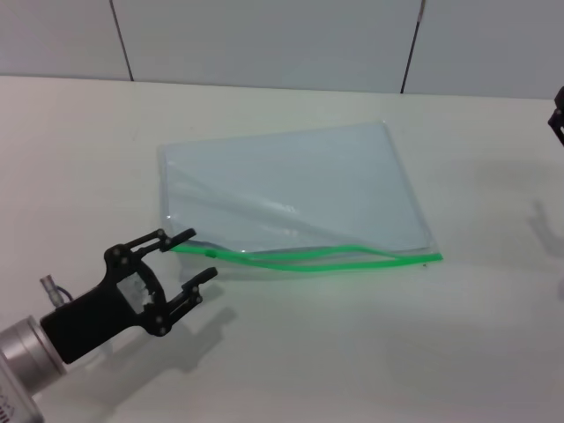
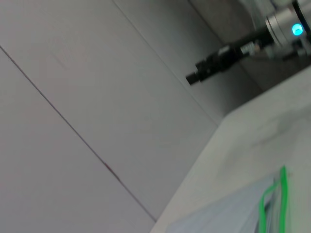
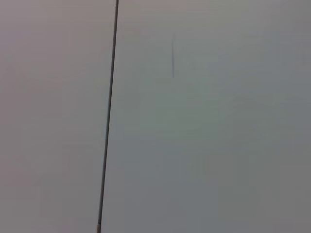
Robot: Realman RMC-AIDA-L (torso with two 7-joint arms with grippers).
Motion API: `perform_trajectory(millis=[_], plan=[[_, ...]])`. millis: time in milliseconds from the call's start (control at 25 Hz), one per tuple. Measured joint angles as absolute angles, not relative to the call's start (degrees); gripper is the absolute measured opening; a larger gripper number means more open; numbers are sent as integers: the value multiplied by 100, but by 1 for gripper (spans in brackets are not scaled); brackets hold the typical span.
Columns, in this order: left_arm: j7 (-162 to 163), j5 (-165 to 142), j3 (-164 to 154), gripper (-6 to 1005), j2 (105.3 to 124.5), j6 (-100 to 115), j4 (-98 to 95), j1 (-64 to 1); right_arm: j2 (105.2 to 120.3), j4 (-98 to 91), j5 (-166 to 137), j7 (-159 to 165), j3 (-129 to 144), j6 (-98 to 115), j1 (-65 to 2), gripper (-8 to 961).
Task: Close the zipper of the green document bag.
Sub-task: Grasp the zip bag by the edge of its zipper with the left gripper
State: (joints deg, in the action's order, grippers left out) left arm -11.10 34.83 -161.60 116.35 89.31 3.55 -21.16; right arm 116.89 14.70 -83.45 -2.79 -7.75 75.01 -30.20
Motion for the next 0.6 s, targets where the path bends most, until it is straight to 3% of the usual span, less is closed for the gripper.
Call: perform_trajectory(millis=[600], plan=[[-2087,3769,-16014,506,11610,8405,390,-2032,11692,1468,-8340,-311,-774,7497,-3014,871]])
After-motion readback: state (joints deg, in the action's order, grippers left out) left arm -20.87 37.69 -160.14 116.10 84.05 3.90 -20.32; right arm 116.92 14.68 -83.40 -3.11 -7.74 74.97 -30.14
